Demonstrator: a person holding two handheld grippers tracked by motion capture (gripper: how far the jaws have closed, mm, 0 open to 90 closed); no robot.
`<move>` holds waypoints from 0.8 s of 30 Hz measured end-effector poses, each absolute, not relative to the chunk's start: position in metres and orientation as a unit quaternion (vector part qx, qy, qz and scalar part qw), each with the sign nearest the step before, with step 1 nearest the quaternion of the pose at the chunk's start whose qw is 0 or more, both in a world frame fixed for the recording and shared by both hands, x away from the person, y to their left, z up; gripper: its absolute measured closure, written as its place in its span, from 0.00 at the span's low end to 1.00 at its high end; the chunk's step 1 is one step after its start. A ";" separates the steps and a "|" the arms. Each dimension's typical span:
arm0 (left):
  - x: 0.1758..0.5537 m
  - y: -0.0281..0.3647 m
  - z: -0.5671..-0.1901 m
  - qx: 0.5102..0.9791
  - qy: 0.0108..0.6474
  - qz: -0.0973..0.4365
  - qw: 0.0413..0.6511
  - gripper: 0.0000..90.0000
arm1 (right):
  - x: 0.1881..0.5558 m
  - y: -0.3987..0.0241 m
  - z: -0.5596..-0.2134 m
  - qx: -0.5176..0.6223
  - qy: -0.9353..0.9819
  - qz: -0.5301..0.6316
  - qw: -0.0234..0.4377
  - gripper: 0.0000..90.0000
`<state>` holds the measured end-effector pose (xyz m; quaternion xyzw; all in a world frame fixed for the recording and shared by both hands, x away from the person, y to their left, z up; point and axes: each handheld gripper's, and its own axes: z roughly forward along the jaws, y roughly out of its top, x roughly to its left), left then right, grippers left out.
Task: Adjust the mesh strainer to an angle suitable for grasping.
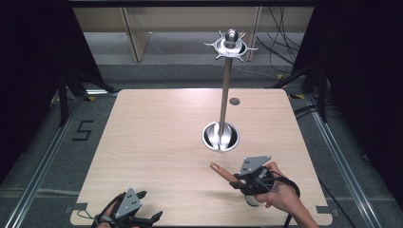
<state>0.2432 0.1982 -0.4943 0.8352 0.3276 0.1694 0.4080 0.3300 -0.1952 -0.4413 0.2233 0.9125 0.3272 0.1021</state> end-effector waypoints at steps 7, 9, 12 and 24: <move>0.243 0.198 -0.495 0.834 0.331 0.165 0.410 0.17 | 0.334 -0.210 -0.427 0.243 0.886 0.383 0.094 0.77; 0.243 0.198 -0.495 0.833 0.332 0.166 0.411 0.17 | 0.335 -0.213 -0.423 0.240 0.880 0.396 0.105 0.77; 0.243 0.196 -0.496 0.827 0.337 0.164 0.420 0.17 | 0.334 -0.216 -0.418 0.241 0.873 0.409 0.108 0.77; 0.246 0.200 -0.495 0.838 0.316 0.175 0.408 0.17 | 0.346 -0.215 -0.401 0.244 0.857 0.436 0.126 0.77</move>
